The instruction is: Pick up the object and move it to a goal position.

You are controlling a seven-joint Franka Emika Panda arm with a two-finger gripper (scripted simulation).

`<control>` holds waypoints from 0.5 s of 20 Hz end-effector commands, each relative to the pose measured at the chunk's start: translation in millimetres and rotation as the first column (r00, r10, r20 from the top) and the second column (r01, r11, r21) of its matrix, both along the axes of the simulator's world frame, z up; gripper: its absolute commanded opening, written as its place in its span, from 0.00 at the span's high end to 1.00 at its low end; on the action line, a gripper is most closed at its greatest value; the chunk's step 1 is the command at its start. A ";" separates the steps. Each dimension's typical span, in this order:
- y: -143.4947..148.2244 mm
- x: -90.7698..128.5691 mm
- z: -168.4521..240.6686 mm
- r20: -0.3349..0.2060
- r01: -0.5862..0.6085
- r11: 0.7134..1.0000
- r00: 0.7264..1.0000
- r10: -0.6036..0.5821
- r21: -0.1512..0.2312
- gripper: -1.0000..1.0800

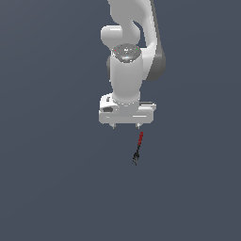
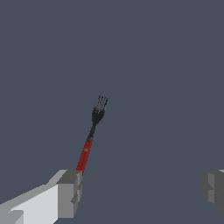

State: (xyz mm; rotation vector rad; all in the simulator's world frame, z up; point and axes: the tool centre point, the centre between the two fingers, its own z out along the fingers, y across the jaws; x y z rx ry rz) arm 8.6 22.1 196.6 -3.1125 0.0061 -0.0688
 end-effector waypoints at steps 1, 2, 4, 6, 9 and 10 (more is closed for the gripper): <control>0.0 0.0 0.0 0.000 0.000 1.000 1.000 0.000 0.000 0.04; -0.1 -0.2 -0.5 -0.001 0.000 1.000 1.000 0.000 0.000 0.04; -0.5 -1.5 -4.3 -0.008 0.001 1.000 1.000 -0.001 -0.001 0.04; -1.3 -4.2 -11.6 -0.023 0.003 1.000 1.000 -0.003 -0.003 0.04; -2.9 -9.9 -26.0 -0.052 0.006 1.000 0.999 -0.006 -0.008 0.04; -3.2 -11.2 -29.4 -0.058 0.006 1.000 0.998 -0.007 -0.009 0.04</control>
